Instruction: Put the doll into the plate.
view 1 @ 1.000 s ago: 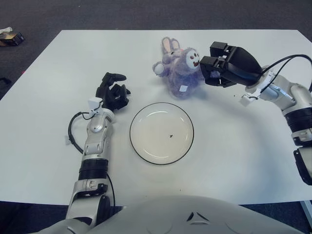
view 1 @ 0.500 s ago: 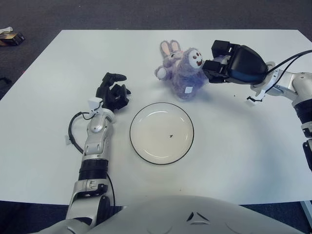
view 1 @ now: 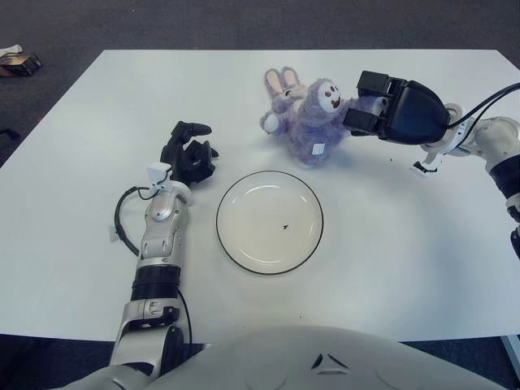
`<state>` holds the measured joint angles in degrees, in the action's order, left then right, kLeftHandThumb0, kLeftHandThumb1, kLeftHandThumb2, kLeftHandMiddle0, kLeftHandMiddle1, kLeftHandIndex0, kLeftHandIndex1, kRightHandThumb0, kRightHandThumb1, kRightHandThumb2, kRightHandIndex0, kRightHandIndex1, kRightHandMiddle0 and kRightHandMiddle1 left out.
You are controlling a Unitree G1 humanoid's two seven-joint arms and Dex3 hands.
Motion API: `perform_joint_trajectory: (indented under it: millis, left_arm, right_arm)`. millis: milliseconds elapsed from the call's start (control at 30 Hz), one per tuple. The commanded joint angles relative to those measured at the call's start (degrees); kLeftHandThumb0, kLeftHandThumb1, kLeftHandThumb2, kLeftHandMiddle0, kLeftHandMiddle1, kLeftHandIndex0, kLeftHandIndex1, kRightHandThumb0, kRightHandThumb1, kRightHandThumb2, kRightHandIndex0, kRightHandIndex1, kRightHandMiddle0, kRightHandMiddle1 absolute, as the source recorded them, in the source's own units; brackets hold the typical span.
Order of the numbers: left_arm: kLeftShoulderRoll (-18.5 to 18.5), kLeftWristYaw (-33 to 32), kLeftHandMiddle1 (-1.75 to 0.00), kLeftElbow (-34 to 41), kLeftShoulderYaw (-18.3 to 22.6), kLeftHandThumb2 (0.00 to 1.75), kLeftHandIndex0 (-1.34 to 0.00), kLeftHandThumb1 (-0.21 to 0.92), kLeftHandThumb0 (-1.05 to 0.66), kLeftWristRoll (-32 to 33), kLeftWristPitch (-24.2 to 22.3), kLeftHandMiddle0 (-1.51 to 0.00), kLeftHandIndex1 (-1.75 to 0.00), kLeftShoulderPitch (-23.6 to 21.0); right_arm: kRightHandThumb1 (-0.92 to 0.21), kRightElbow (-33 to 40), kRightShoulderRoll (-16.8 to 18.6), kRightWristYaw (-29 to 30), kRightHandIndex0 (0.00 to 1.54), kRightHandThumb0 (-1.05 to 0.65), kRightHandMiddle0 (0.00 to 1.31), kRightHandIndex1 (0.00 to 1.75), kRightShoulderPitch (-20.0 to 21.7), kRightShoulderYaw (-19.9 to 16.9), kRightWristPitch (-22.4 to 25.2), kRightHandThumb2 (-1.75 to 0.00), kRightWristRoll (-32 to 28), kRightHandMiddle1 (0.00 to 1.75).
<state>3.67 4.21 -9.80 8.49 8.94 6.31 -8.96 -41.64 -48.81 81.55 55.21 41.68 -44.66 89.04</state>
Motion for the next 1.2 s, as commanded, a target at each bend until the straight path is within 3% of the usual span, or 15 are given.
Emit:
perform_joint_trajectory:
  millis: [0, 433, 500, 567, 700, 833, 900, 967, 1100, 1167]
  left_arm:
    - [-1.20, -0.04, -1.75, -2.88, -0.51, 0.94, -0.41, 0.56, -0.01, -0.46, 0.72, -0.49, -1.44, 3.38]
    - [-0.69, 0.65, -1.75, -4.54, -0.88, 0.96, -0.41, 0.55, -0.01, -1.04, 2.40, -0.50, -1.45, 2.79]
    - [0.63, 2.92, -1.71, -5.55, -1.83, 0.92, -0.41, 0.57, -0.01, -1.57, 4.63, -0.48, -1.47, 2.30]
    - [1.94, 4.61, -1.58, -6.86, -2.68, 0.75, -0.42, 0.66, -0.01, -2.60, 7.44, -0.46, -1.47, 1.59]
    - [2.98, 5.62, -1.49, -8.97, -3.20, 0.39, -0.43, 0.84, -0.01, -3.67, 10.98, -0.54, -1.29, 0.74]
    - [8.88, -3.77, -1.42, -14.22, -7.15, 0.32, -0.32, 0.90, -0.01, -20.53, 22.78, -0.54, -1.40, -1.43]
    - [10.14, -5.32, -0.86, -16.40, -7.86, 0.24, -0.33, 0.91, -0.32, -23.15, 25.02, -0.54, -0.97, -3.06]
    - [10.57, -6.24, -0.55, -17.83, -8.20, 0.20, -0.35, 0.92, -0.42, -24.01, 26.34, -0.58, -0.77, -3.86]
    - [13.79, -10.54, -0.22, -25.08, -9.34, 0.12, -0.33, 0.92, -0.49, -28.29, 36.53, -0.54, -0.60, -8.78]
    - [15.08, -13.03, -0.15, -28.24, -9.97, 0.10, -0.32, 0.92, -0.49, -30.57, 39.86, -0.51, -0.57, -10.70]
  right_arm:
    - [-0.80, -1.93, -0.27, 4.05, 0.45, 0.36, 0.35, 1.54, 2.90, 2.22, 2.26, -0.51, 1.36, 1.75]
    - [-0.79, -7.86, 1.21, 10.94, 0.45, 0.36, 0.36, 1.54, 5.54, 7.99, 8.28, -0.53, 2.39, 1.75]
    - [-0.78, -8.83, 1.53, 10.26, 0.45, 0.36, 0.36, 1.54, 5.29, 7.87, 7.49, -0.54, 0.70, 1.75]
    - [-0.77, -9.42, 1.82, 9.54, 0.44, 0.36, 0.36, 1.56, 5.12, 7.76, 6.58, -0.57, -0.56, 1.75]
    - [-0.76, -9.76, 2.02, 8.97, 0.44, 0.36, 0.36, 1.57, 5.20, 8.03, 6.00, -0.60, -1.54, 1.75]
    - [-0.75, -9.43, 2.29, 8.11, 0.43, 0.36, 0.36, 1.59, 4.69, 7.99, 4.63, -0.62, -2.99, 1.75]
    - [-0.68, -8.98, 2.32, 7.88, 0.49, 0.14, 0.27, 1.53, 4.40, 7.94, 4.32, -0.76, -3.33, 1.75]
    - [-0.66, -8.80, 2.32, 7.72, 0.51, 0.07, 0.24, 1.51, 4.31, 7.94, 4.19, -0.81, -3.50, 1.75]
    - [-0.63, -7.07, 2.00, 7.55, 0.52, 0.01, 0.21, 1.51, 3.67, 8.02, 3.04, -0.85, -4.46, 1.75]
    - [-0.63, -6.37, 1.86, 7.60, 0.53, 0.00, 0.21, 1.51, 3.49, 8.00, 2.82, -0.86, -4.63, 1.75]
